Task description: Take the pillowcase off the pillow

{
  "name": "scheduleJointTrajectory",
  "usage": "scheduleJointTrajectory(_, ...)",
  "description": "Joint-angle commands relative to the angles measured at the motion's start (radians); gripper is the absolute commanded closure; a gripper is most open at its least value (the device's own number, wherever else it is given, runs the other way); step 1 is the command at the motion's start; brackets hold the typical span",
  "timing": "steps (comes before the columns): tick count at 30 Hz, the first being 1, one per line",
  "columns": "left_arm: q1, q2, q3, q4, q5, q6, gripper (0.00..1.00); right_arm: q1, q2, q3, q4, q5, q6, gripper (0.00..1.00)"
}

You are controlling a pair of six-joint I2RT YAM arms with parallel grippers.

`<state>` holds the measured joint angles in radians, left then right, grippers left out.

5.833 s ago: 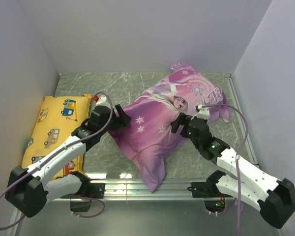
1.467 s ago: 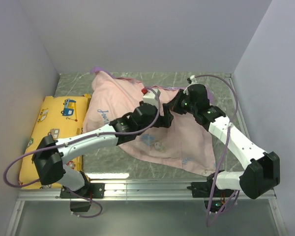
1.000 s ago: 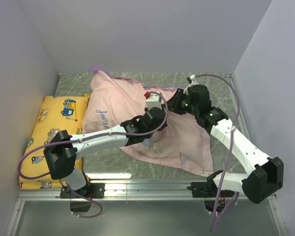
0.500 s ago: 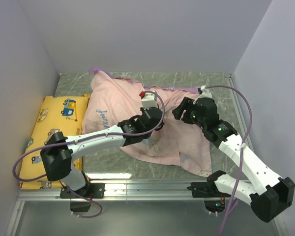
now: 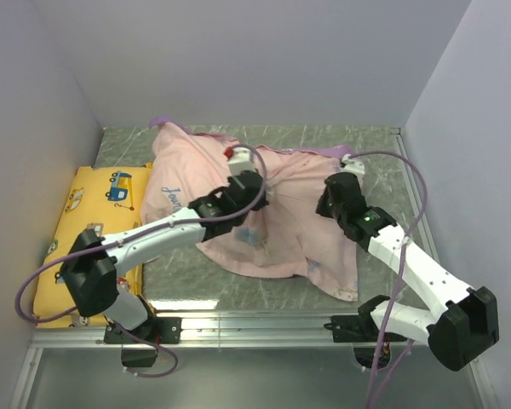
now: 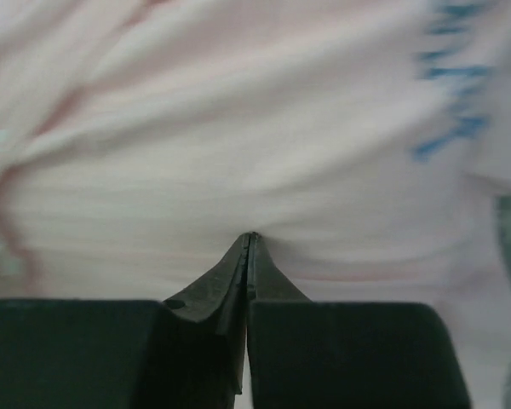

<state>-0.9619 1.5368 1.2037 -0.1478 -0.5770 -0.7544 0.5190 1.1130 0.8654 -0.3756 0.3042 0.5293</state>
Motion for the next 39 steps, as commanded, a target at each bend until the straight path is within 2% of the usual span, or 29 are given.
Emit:
scheduleJointTrajectory(1,0.164,-0.136,-0.039,-0.067,-0.027,0.003,1.00,-0.152,-0.042,-0.049,-0.057,0.112,0.001,1.00)
scheduleJointTrajectory(4,0.264,-0.205,-0.096,-0.070,0.012,0.010,1.00,-0.284,-0.071,-0.120,-0.014,0.032,-0.002,1.00)
scheduleJointTrajectory(6,0.290,-0.236,-0.121,-0.043,0.057,0.015,0.99,-0.297,-0.064,-0.126,-0.008,0.024,0.000,1.00)
scheduleJointTrajectory(9,0.288,-0.221,-0.148,-0.007,0.139,0.035,0.99,-0.269,-0.085,-0.112,0.023,-0.066,0.000,0.99)
scheduleJointTrajectory(10,0.288,-0.216,-0.164,0.014,0.155,0.030,1.00,-0.237,-0.100,-0.082,0.023,-0.047,0.006,0.88)
scheduleJointTrajectory(11,0.288,-0.213,-0.170,0.025,0.172,0.024,1.00,-0.168,-0.104,-0.057,0.017,-0.018,0.009,0.82)
scheduleJointTrajectory(12,0.287,-0.208,-0.177,0.037,0.199,0.023,1.00,-0.118,-0.099,-0.028,-0.015,0.016,0.009,0.72)
scheduleJointTrajectory(15,0.288,-0.211,-0.197,0.062,0.216,0.015,0.99,0.031,-0.073,0.084,-0.069,0.160,0.004,0.54)
scheduleJointTrajectory(17,0.288,-0.216,-0.210,0.083,0.242,0.013,0.96,0.068,-0.052,0.150,-0.085,0.180,0.005,0.48)
scheduleJointTrajectory(20,0.287,-0.213,-0.213,0.099,0.276,0.010,0.91,0.136,0.001,0.190,-0.025,0.115,-0.025,0.38)
scheduleJointTrajectory(21,0.287,-0.211,-0.213,0.100,0.281,0.009,0.86,0.154,0.052,0.211,-0.026,0.121,-0.029,0.34)
scheduleJointTrajectory(23,0.284,-0.202,-0.210,0.105,0.292,0.013,0.76,0.214,0.114,0.286,-0.045,0.137,-0.041,0.32)
scheduleJointTrajectory(25,0.282,-0.202,-0.211,0.108,0.296,0.012,0.71,0.257,0.197,0.343,-0.046,0.144,-0.048,0.32)
scheduleJointTrajectory(28,0.276,-0.202,-0.214,0.111,0.296,0.006,0.69,0.289,0.292,0.397,-0.048,0.156,-0.054,0.32)
scheduleJointTrajectory(30,0.278,-0.198,-0.211,0.110,0.296,0.006,0.75,0.296,0.358,0.435,-0.097,0.193,-0.034,0.32)
scheduleJointTrajectory(32,0.278,-0.193,-0.211,0.105,0.296,0.009,0.79,0.297,0.380,0.435,-0.100,0.216,-0.029,0.31)
scheduleJointTrajectory(35,0.276,-0.184,-0.211,0.105,0.292,0.009,0.89,0.299,0.395,0.423,-0.112,0.251,-0.020,0.32)
scheduleJointTrajectory(36,0.278,-0.178,-0.207,0.096,0.286,0.009,0.97,0.297,0.404,0.425,-0.129,0.278,-0.012,0.46)
scheduleJointTrajectory(37,0.278,-0.175,-0.202,0.085,0.279,0.012,1.00,0.296,0.404,0.420,-0.146,0.308,0.000,0.59)
scheduleJointTrajectory(38,0.276,-0.167,-0.196,0.070,0.269,0.012,0.99,0.283,0.401,0.414,-0.182,0.375,0.011,0.83)
scheduleJointTrajectory(39,0.278,-0.165,-0.182,0.050,0.247,0.012,1.00,0.271,0.380,0.379,-0.200,0.400,0.021,0.90)
